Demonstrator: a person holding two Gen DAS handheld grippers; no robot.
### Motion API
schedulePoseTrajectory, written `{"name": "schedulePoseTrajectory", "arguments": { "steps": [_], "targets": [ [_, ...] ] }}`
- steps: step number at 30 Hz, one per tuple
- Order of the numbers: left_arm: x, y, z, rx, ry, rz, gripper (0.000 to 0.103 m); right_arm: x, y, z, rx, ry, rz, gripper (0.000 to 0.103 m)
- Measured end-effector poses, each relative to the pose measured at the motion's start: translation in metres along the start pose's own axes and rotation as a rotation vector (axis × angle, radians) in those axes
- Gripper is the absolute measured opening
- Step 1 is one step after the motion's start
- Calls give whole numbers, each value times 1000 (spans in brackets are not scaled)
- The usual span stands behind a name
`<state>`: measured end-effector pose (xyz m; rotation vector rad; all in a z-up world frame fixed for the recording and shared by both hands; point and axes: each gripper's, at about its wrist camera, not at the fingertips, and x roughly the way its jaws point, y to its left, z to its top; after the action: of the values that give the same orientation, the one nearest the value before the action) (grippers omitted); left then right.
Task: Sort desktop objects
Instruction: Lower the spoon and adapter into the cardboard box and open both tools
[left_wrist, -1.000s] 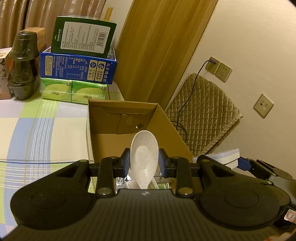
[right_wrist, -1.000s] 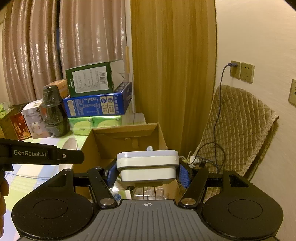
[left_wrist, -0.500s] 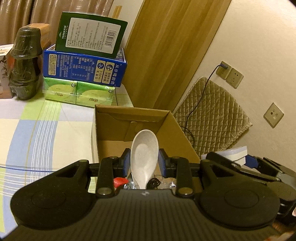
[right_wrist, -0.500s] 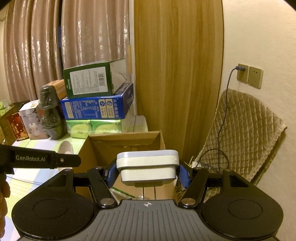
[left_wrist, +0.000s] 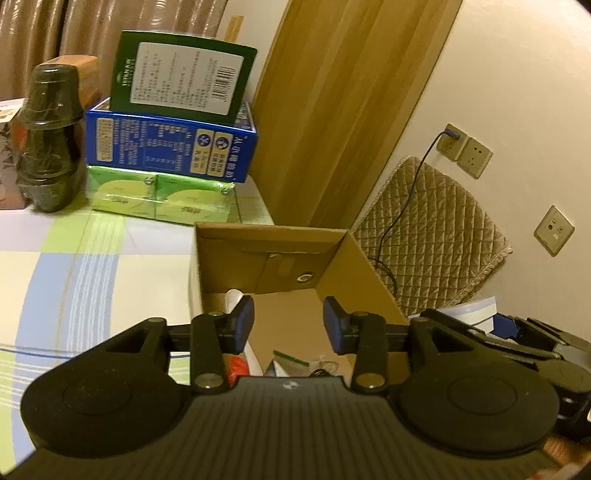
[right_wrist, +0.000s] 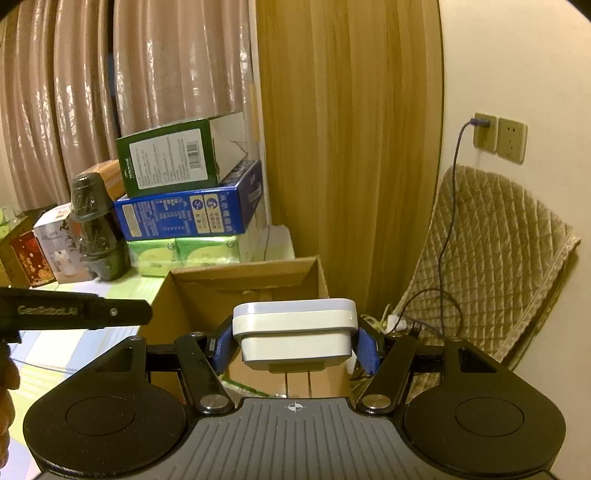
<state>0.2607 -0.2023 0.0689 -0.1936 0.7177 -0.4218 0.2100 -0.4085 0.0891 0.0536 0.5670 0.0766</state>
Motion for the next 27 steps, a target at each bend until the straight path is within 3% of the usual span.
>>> {"name": "schedulePoseTrajectory", "arguments": {
  "steps": [3, 7, 9, 11, 12, 14, 22, 27],
  "targets": [
    [-7, 5, -3, 0, -5, 17, 41, 2, 0, -1, 13, 8, 13, 62],
    [-19, 13, -5, -5, -24, 34, 57, 12, 4, 2, 28, 26, 35, 62],
    [-24, 17, -6, 0, -28, 44, 59, 21, 7, 7, 32, 35, 54, 62],
    [-29, 21, -6, -5, -29, 53, 67, 31, 9, 15, 41, 35, 79, 69],
    [-31, 23, -7, -8, -31, 62, 68, 34, 10, 18, 45, 33, 84, 81],
    [-36, 26, -9, -8, -32, 76, 74, 35, 13, 26, 50, 13, 86, 84],
    [-66, 36, -29, -28, -64, 126, 101, 2, 12, 16, 65, -12, 78, 93],
    [-92, 30, -48, -27, -74, 159, 102, -34, 2, -4, 104, 3, 51, 98]
  ]
}}
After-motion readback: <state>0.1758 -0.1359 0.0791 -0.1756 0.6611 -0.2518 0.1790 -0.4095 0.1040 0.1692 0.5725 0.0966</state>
